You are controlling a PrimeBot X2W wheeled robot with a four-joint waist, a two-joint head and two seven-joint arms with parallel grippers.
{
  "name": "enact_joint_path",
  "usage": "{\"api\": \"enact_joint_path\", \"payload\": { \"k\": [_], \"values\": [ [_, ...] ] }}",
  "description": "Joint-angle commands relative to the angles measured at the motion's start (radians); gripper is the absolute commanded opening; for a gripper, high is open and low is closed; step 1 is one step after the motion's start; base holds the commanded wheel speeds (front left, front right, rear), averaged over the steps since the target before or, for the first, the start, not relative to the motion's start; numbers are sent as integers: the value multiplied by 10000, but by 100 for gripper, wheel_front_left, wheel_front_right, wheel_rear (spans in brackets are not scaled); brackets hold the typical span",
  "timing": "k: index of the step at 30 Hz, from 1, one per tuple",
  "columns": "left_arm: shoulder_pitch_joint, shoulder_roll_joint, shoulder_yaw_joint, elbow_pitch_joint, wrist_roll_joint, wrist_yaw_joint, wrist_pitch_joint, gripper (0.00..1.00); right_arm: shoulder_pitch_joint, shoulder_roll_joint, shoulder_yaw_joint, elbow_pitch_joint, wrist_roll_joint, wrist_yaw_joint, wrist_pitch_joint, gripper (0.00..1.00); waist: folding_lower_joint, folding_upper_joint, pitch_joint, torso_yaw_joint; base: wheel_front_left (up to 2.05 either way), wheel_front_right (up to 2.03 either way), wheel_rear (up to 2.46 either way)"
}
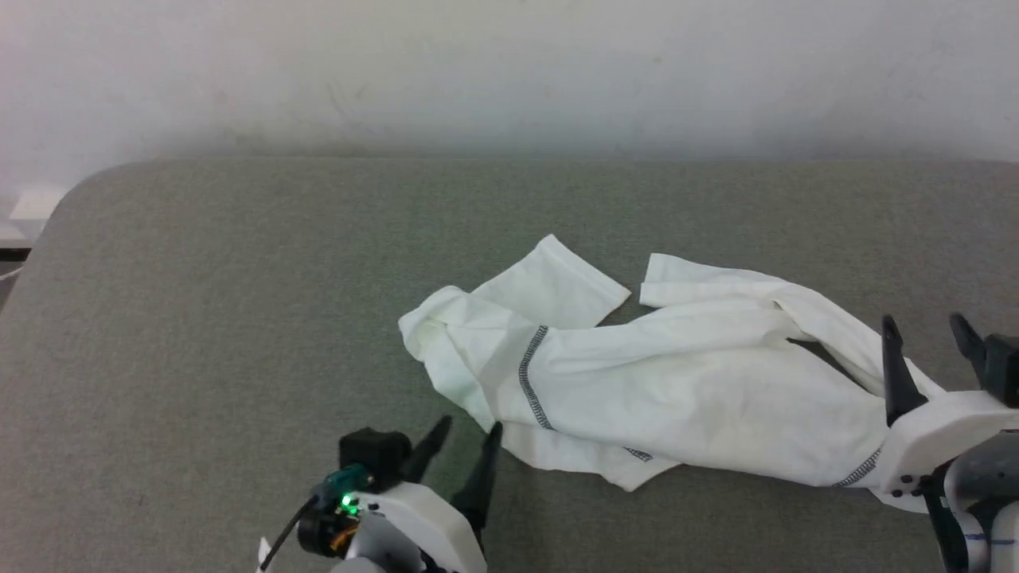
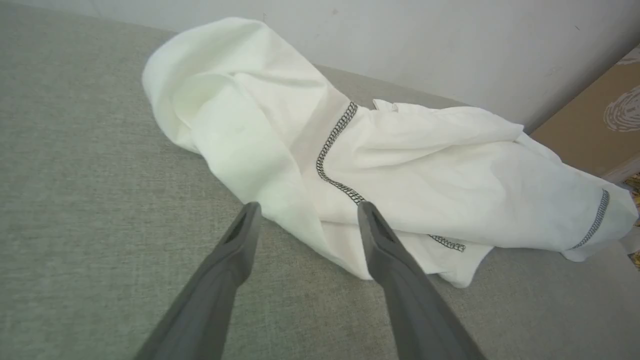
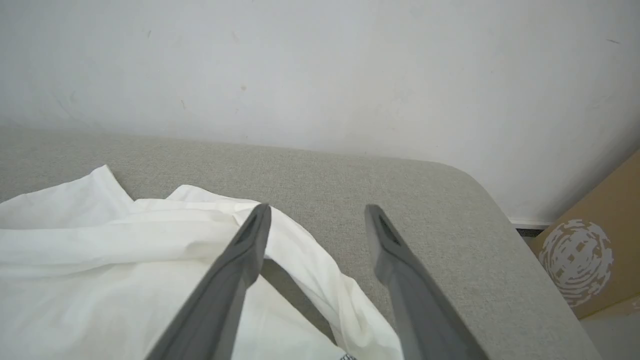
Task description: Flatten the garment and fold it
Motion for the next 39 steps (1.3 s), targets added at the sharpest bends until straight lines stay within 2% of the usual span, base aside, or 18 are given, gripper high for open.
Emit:
{"api": "enact_joint_path", "payload": {
  "k": [1, 4, 9, 14, 15, 16, 21, 28, 33, 36, 39],
  "values": [
    [-170, -41, -123, 61, -219, -97, 241, 100, -19, 11, 161, -169, 39, -21, -294, 100, 1, 1, 51, -193, 0, 0, 0],
    [-303, -46, -409, 261, -550, 18, 755, 100, 61, 11, 446, -366, 277, -21, -841, 100, 1, 1, 169, -413, 0, 0, 0],
    [-705, -48, -766, 843, -1017, 514, 772, 100, 302, 11, 857, -240, 466, -21, -1204, 100, 1, 1, 413, -643, 0, 0, 0],
    [-1065, -49, -1255, 1646, -1342, 550, 621, 100, 405, 12, 878, -75, 543, -21, -1365, 100, 1, 1, 549, -631, 0, 0, 0],
    [-1109, -49, -1316, 1793, -1369, 511, 568, 15, 409, 12, 882, -40, 543, -21, -1372, 100, 1, 1, 562, -611, 0, 0, 0],
    [-1162, -49, -1356, 1907, -1347, 479, 463, 0, 402, 12, 884, -4, 532, -21, -1368, 100, 1, 1, 571, -580, 0, 0, 0],
    [-1213, 57, -1106, 1932, -1364, 516, -506, 0, 409, 12, 727, 201, 444, -21, -1271, 100, 1, 1, 429, -223, 0, 0, 0],
    [-591, 725, -64, 335, -1469, 1116, -1515, 0, 524, 12, 152, 665, 158, -21, -908, 100, 1, 1, 47, 606, 0, 0, 0],
    [100, 1172, 788, -1107, -1476, 1783, -1681, 0, 392, 12, -119, 1117, 17, -21, -502, 100, 1, 1, -32, 1199, 0, 0, 0],
    [378, 1233, 933, -1374, -1500, 2024, -1616, 0, 251, 12, -99, 1316, 6, -21, -353, 100, 1, 1, -13, 1406, 0, 0, 0],
    [670, 1309, 750, -1446, -1501, 2137, -1084, 0, -73, 12, 183, 1706, 148, -21, -181, 100, 1, 1, 27, 1660, 0, 0, 0]
  ]
}}
